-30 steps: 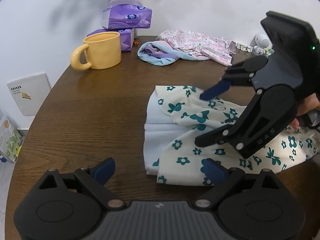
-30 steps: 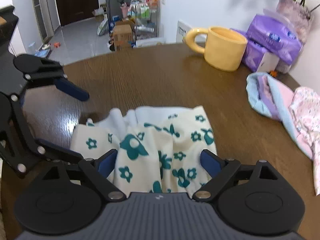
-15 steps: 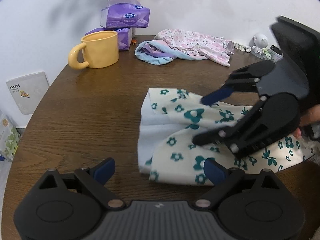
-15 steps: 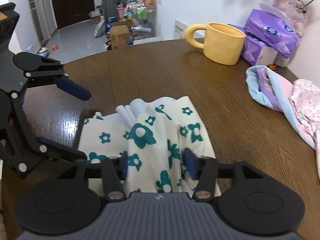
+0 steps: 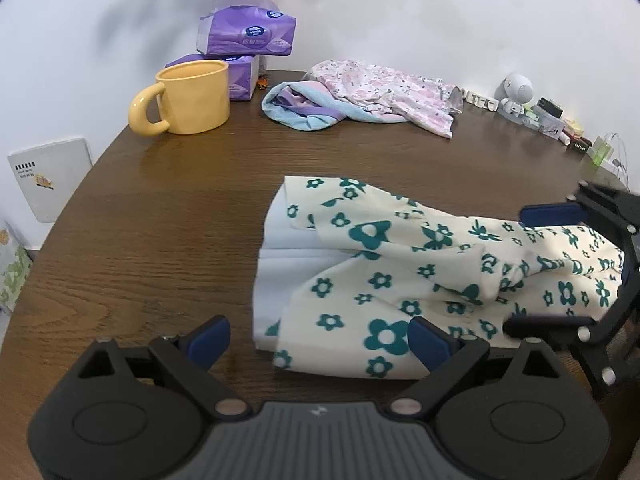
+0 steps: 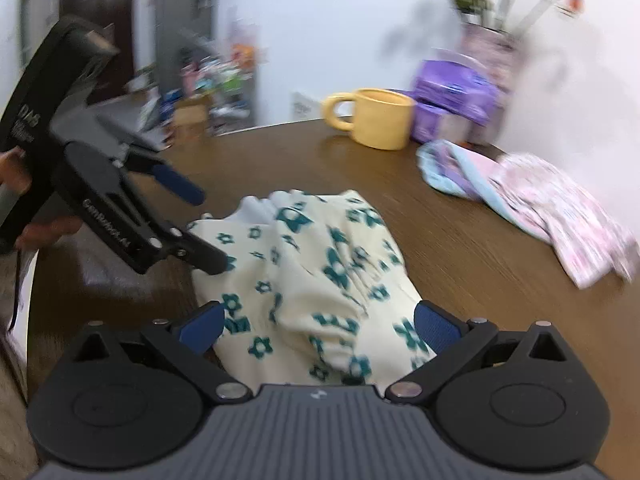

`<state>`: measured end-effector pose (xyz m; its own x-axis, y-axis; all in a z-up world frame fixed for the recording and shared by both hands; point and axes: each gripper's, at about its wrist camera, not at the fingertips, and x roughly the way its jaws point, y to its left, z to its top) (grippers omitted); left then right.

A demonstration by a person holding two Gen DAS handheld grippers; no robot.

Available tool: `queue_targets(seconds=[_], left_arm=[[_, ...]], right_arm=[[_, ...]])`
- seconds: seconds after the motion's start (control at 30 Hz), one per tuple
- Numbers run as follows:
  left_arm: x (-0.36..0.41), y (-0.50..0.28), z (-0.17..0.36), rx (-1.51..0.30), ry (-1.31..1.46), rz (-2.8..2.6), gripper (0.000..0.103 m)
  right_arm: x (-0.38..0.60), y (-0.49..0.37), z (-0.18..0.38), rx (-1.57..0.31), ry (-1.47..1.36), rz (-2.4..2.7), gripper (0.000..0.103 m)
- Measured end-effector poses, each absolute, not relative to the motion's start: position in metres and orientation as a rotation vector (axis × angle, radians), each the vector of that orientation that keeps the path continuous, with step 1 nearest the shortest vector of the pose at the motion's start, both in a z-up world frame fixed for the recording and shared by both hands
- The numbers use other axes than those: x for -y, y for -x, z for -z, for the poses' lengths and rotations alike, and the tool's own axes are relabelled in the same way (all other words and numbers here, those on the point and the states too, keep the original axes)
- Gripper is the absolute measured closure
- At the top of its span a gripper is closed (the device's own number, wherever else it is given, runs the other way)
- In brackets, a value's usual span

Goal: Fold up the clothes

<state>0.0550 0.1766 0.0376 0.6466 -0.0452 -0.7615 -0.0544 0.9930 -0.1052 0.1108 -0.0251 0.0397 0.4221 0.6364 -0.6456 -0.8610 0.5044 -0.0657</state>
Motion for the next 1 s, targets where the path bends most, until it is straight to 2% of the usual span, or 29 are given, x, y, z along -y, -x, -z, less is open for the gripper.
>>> queue_targets(seconds=[0.13,0.37,0.5,0.77,1.0], left_arm=[[-0.171,-0.05,-0.038,-0.866,0.155,-0.014,0.007],[-0.161,-0.041,-0.039,-0.866,0.218,-0.03,0.007],[-0.158,-0.038,-0.037,-0.883,0.302,-0.055,0.007],[-0.165,-0.033,-0.031,-0.855,0.555,-0.103,0.008],[-0.168,-0.042,-0.024,-0.726,0.76,-0.159,0.008]], right_arm=[[0.042,-0.103,-0.035,-0.585,0.342,-0.792,0.0],[0.082,-0.111,-0.024,-0.716,0.141,-0.739,0.0],[0.111,-0.112,-0.023,-0.711,0.034,-0.682,0.0],[0.143,-0.114,-0.017,-0.667,0.059,-0.56,0.0],[0.166,-0.119,-0.01,-0.676,0.077,-0.521,0.0]])
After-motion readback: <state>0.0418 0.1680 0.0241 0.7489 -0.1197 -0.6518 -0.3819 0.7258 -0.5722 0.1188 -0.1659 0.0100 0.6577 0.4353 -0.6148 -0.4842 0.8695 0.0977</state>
